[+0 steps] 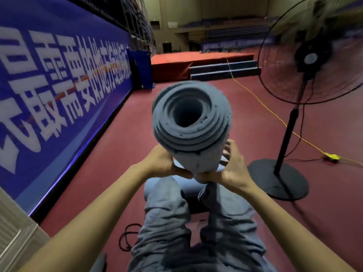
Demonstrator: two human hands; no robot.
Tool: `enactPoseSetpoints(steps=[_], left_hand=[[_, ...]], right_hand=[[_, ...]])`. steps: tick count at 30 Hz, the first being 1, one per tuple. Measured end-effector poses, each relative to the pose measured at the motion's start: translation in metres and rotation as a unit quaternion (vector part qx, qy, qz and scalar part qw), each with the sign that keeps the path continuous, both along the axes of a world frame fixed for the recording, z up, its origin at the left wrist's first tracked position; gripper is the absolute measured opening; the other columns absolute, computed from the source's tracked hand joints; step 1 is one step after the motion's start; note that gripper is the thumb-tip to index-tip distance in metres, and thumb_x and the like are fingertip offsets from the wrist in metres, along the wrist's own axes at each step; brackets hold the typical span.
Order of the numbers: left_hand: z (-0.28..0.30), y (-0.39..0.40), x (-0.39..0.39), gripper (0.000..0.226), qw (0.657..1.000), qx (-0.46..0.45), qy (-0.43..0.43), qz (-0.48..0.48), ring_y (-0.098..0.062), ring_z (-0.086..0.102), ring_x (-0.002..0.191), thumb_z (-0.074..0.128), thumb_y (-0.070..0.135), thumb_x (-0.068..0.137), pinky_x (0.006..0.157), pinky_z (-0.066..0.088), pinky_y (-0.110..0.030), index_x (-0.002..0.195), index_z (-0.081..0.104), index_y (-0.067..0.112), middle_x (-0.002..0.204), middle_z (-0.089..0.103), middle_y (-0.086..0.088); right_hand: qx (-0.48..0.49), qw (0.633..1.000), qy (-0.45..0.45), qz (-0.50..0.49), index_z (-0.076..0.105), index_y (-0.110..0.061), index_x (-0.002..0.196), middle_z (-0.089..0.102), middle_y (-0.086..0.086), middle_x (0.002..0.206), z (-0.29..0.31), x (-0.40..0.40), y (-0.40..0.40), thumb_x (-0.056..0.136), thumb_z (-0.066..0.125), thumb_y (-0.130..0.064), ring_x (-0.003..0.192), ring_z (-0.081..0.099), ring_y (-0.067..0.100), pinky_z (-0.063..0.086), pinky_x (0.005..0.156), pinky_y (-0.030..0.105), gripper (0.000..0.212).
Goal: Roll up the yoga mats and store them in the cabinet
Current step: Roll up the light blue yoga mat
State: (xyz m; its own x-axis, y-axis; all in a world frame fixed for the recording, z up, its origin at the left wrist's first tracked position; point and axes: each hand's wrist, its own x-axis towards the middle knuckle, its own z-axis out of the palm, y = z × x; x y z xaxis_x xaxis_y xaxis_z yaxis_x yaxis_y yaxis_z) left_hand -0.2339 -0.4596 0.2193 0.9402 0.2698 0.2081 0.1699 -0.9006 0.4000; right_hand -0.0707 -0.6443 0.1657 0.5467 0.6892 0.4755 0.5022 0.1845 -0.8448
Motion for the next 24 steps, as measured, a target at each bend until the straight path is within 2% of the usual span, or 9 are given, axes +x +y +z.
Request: enactPoseSetpoints(steps=[2, 5, 8, 11, 14, 16, 18, 21, 24], left_hand=[[-0.015, -0.005, -0.003, 0.083, 0.996, -0.068, -0.051, -0.013, 0.004, 0.053, 0.123, 0.081, 0.082, 0.050, 0.102, 0.044, -0.021, 0.122, 0.063, 0.044, 0.129, 0.061, 0.026], [-0.036, -0.012, -0.004, 0.104, 0.991, -0.108, -0.075, -0.006, -0.001, 0.056, 0.126, 0.094, 0.057, 0.051, 0.101, 0.051, -0.033, 0.142, 0.053, 0.029, 0.137, 0.059, 0.019], [-0.061, -0.006, -0.003, 0.108, 0.987, -0.144, -0.074, 0.012, 0.013, 0.053, 0.119, 0.096, 0.049, 0.055, 0.096, 0.049, -0.017, 0.146, 0.043, 0.025, 0.132, 0.055, 0.027], [-0.091, 0.004, 0.001, 0.108, 0.982, -0.181, -0.043, 0.036, 0.003, 0.057, 0.121, 0.097, 0.050, 0.052, 0.095, 0.054, -0.028, 0.144, 0.045, 0.028, 0.133, 0.059, 0.021], [-0.127, 0.004, 0.002, 0.110, 0.962, -0.262, -0.038, 0.067, 0.007, 0.057, 0.119, 0.094, 0.044, 0.048, 0.086, 0.050, -0.013, 0.144, 0.044, 0.027, 0.130, 0.059, 0.022], [-0.154, 0.003, 0.001, 0.101, 0.952, -0.291, -0.038, 0.081, 0.003, 0.059, 0.121, 0.095, 0.030, 0.054, 0.091, 0.054, -0.020, 0.142, 0.047, 0.027, 0.130, 0.062, 0.019], [-0.177, 0.005, -0.001, 0.096, 0.948, -0.304, -0.041, 0.090, -0.001, 0.058, 0.126, 0.095, 0.024, 0.059, 0.099, 0.056, -0.038, 0.142, 0.047, 0.033, 0.136, 0.062, 0.017], [-0.189, 0.016, -0.004, 0.094, 0.947, -0.296, -0.046, 0.115, -0.006, 0.063, 0.122, 0.096, 0.036, 0.057, 0.094, 0.057, -0.047, 0.138, 0.049, 0.039, 0.131, 0.065, 0.018], [-0.180, 0.022, -0.004, 0.091, 0.949, -0.277, -0.073, 0.134, -0.002, 0.065, 0.113, 0.095, 0.038, 0.057, 0.089, 0.059, -0.043, 0.138, 0.053, 0.033, 0.122, 0.068, 0.023]], right_hand=[[-0.048, 0.998, -0.049, 0.000, 0.045, -0.024, 0.139, 0.059, -0.014, 0.134, -0.012, 0.009, 0.001, 0.052, 0.103, -0.031, 0.119, 0.057, -0.006, 0.055, 0.086, 0.019, 0.105], [-0.122, 0.986, -0.112, 0.032, 0.052, -0.020, 0.139, 0.059, -0.011, 0.133, -0.035, 0.015, 0.007, 0.053, 0.096, -0.040, 0.120, 0.055, 0.000, 0.053, 0.092, 0.024, 0.099], [-0.161, 0.980, -0.109, 0.049, 0.049, -0.018, 0.142, 0.053, -0.014, 0.137, -0.057, 0.015, 0.012, 0.052, 0.095, -0.042, 0.124, 0.050, -0.002, 0.050, 0.096, 0.021, 0.103], [-0.162, 0.981, -0.075, 0.070, 0.043, -0.023, 0.144, 0.052, -0.015, 0.138, -0.072, 0.015, 0.019, 0.050, 0.098, -0.026, 0.123, 0.051, -0.007, 0.051, 0.090, 0.019, 0.110], [-0.154, 0.982, -0.050, 0.101, 0.029, -0.026, 0.154, 0.045, -0.015, 0.148, -0.087, 0.017, 0.028, 0.056, 0.098, -0.015, 0.131, 0.047, -0.004, 0.048, 0.095, 0.016, 0.120], [-0.157, 0.982, -0.027, 0.103, 0.019, -0.026, 0.158, 0.041, -0.015, 0.151, -0.096, 0.018, 0.031, 0.059, 0.100, -0.020, 0.133, 0.045, -0.006, 0.044, 0.100, 0.014, 0.129], [-0.173, 0.978, -0.022, 0.113, 0.014, -0.029, 0.159, 0.038, -0.017, 0.148, -0.097, 0.018, 0.036, 0.057, 0.101, -0.026, 0.132, 0.042, -0.011, 0.039, 0.101, 0.007, 0.134], [-0.174, 0.977, -0.062, 0.108, 0.031, -0.031, 0.149, 0.042, -0.015, 0.141, -0.084, 0.023, 0.047, 0.054, 0.103, -0.030, 0.133, 0.041, -0.006, 0.038, 0.101, 0.009, 0.119], [-0.164, 0.969, -0.146, 0.117, 0.049, -0.027, 0.133, 0.046, -0.006, 0.135, -0.066, 0.025, 0.054, 0.057, 0.099, -0.031, 0.133, 0.043, 0.002, 0.038, 0.107, 0.018, 0.091]])
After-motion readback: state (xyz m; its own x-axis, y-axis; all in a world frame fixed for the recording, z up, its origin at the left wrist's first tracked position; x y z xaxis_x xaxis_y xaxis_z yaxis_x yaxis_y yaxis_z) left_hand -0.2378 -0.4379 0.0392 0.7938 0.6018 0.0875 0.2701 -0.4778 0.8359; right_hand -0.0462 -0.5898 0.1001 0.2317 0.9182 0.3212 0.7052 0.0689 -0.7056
